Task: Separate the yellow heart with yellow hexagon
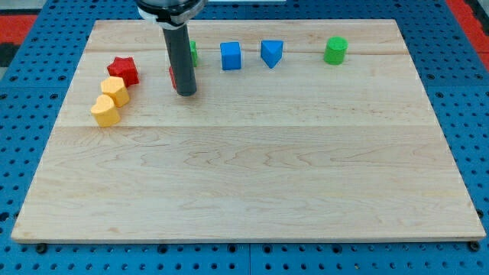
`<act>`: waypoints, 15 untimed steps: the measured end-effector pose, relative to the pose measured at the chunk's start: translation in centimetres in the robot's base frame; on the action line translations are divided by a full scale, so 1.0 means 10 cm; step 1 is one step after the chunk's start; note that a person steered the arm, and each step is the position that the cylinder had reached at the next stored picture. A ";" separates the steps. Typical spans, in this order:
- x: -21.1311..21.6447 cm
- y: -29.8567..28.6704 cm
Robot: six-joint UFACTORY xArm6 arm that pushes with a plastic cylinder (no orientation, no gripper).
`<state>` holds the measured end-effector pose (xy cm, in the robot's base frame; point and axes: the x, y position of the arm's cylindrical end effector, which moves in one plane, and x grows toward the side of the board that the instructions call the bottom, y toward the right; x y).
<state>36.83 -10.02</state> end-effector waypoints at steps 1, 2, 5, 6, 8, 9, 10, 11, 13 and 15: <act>-0.11 0.00; -0.30 0.00; 0.96 0.36; 1.72 0.17; 2.15 -1.38; 1.78 -1.79; 1.08 -1.76; 0.42 -1.64; 0.26 -0.95; 0.20 -1.24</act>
<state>38.84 -22.46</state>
